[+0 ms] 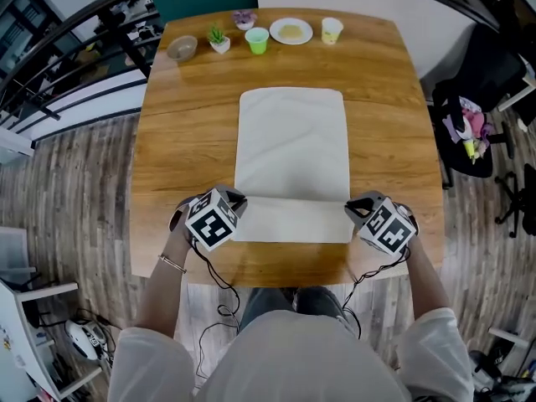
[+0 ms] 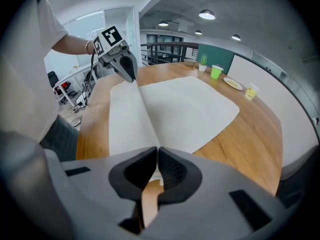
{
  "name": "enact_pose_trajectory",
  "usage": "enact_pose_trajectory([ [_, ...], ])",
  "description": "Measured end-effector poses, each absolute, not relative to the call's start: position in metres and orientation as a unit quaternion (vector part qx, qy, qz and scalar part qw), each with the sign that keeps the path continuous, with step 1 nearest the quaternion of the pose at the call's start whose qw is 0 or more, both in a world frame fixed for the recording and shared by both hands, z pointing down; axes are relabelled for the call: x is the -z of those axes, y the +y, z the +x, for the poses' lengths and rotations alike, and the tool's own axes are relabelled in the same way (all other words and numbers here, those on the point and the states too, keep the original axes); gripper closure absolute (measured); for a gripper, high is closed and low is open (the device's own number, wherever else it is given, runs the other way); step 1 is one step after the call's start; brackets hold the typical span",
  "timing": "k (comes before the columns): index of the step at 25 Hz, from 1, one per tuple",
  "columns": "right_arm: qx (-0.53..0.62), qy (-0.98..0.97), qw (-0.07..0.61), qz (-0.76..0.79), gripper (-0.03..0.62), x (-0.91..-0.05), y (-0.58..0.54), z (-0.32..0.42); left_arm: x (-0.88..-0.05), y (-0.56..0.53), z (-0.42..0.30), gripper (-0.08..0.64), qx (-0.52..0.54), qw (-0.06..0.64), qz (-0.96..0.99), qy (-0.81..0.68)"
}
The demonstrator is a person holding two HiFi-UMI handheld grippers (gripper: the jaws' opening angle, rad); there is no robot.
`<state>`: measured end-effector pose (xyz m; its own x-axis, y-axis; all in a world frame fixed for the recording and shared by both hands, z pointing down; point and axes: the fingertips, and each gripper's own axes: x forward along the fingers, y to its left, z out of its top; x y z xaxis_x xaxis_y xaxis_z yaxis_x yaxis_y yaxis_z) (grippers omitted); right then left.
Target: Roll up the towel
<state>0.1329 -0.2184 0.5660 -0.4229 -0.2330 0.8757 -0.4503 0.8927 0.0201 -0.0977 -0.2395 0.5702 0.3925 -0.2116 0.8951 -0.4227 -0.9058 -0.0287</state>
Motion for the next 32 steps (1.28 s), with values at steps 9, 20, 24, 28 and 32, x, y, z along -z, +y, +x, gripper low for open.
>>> enact_pose_trajectory([
  [9,-0.123,-0.831,0.496,0.219,0.574,-0.591,-0.237,0.131,-0.594,-0.253,-0.102,0.536,-0.512,0.139,0.821,-0.211],
  [20,-0.116,-0.835,0.459,0.281,0.458,-0.567,-0.249,0.145,-0.57,-0.264,-0.125,0.385,-0.469,0.146,0.833,-0.254],
  [24,-0.114,-0.848,0.46,0.236,0.423,-0.556,-0.211,0.136,-0.55,-0.222,-0.114,0.35,-0.479,0.113,0.845,-0.208],
  [28,-0.107,-0.852,0.485,0.169,0.423,-0.563,-0.163,0.12,-0.561,-0.162,-0.089,0.35,-0.524,0.073,0.842,-0.107],
  [32,-0.077,-0.844,0.515,0.125,0.425,-0.578,-0.135,0.107,-0.586,-0.138,-0.082,0.355,-0.563,0.039,0.822,-0.071],
])
